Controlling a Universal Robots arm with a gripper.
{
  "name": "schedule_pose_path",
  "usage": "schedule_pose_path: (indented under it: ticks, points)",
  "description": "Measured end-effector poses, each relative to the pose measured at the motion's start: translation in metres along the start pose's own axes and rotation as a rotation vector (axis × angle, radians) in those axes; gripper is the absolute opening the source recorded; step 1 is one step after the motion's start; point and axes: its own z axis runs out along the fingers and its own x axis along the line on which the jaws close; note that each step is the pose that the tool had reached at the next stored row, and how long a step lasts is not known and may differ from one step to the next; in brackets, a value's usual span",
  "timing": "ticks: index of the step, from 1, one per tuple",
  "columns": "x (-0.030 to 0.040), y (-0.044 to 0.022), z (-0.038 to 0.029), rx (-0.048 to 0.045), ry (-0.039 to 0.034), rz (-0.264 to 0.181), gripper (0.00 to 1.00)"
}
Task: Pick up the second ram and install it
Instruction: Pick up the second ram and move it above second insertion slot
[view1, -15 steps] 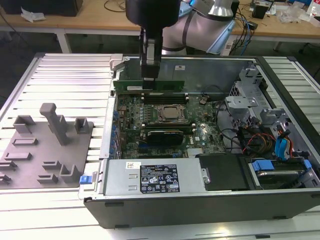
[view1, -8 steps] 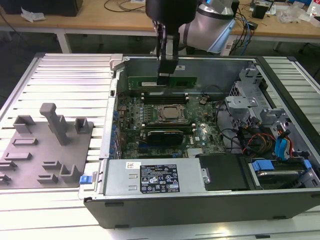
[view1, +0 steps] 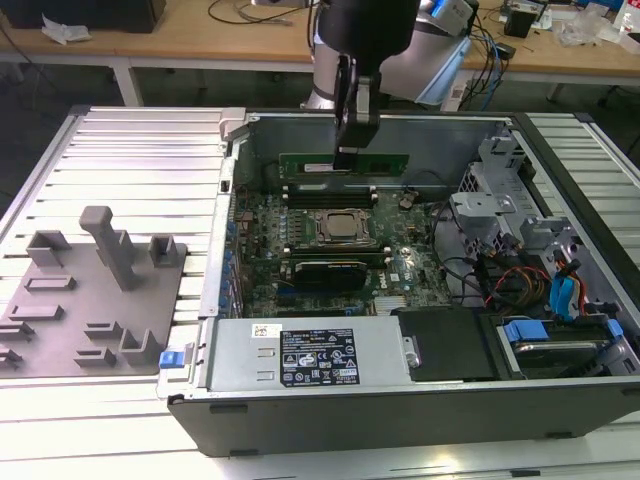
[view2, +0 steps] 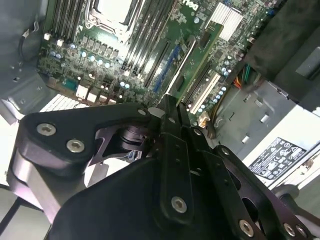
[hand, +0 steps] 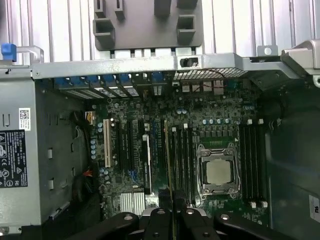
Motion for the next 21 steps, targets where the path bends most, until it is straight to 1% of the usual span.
schedule_pose_path:
  ticks: [3,5,6,8,16,19,20,21]
  points:
    - [-0.0012,-0.0035,0.0058,-0.0003,0.0002,0.000,0.14]
    - [-0.0015,-0.0046,0.0075,-0.0003,0.0002,0.000,0.14]
    - [-0.0020,-0.0057,0.0094,-0.0003,0.0002,0.000,0.14]
    - [-0.0024,-0.0065,0.0117,-0.0004,0.0002,0.000,0.14]
    - [-0.0044,-0.0093,0.0289,-0.0004,0.0002,0.000,0.14]
    - [-0.0046,-0.0096,0.0326,-0.0004,0.0002,0.000,0.14]
    - [-0.0048,-0.0108,0.0343,-0.0004,0.0002,0.003,0.14]
    - [-0.0048,-0.0114,0.0356,-0.0006,-0.0003,0.017,0.14]
